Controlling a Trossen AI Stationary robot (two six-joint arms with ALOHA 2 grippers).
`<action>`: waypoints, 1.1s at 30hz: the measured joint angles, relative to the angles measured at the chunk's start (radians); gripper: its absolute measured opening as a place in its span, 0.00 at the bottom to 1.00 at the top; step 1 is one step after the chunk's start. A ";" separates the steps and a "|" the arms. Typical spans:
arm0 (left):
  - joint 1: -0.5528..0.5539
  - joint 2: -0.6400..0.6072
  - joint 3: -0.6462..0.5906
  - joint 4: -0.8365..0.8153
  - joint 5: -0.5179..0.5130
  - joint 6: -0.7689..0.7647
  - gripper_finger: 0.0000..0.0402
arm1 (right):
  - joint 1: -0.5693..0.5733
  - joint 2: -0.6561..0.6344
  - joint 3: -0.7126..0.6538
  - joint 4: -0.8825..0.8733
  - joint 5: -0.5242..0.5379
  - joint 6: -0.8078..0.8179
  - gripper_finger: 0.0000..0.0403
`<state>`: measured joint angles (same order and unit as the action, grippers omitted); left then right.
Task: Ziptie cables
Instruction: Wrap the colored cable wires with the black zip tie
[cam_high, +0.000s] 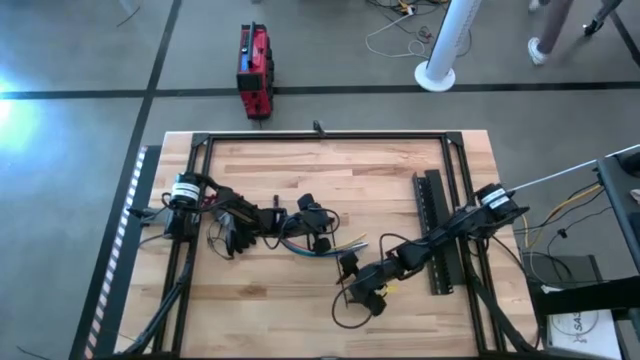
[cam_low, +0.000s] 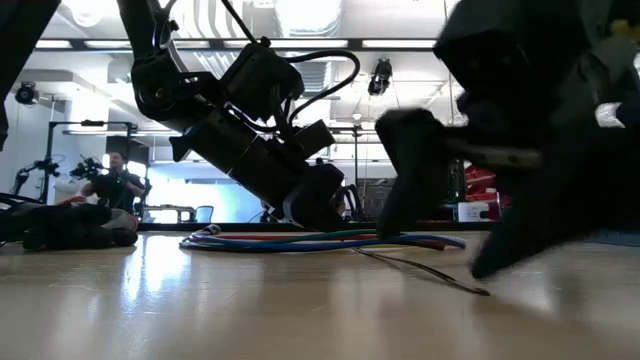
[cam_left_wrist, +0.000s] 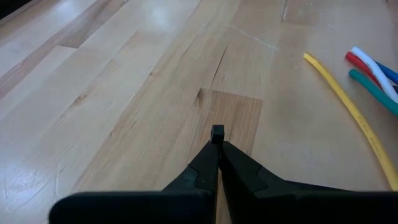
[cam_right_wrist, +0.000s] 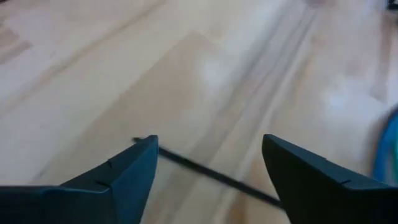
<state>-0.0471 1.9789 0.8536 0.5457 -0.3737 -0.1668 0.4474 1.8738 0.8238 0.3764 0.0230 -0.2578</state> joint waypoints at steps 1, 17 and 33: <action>0.000 0.000 0.000 0.000 0.000 0.000 0.00 | 0.003 0.012 0.000 0.007 -0.001 0.001 0.72; -0.005 0.000 0.000 0.000 0.000 -0.004 0.00 | -0.004 0.016 0.002 -0.012 0.195 -0.053 0.75; -0.003 0.000 0.000 0.003 -0.011 -0.023 0.00 | 0.052 0.072 0.000 0.141 0.157 0.077 0.80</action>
<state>-0.0505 1.9789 0.8536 0.5486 -0.3842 -0.1895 0.4995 1.9459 0.8238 0.5177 0.1798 -0.1812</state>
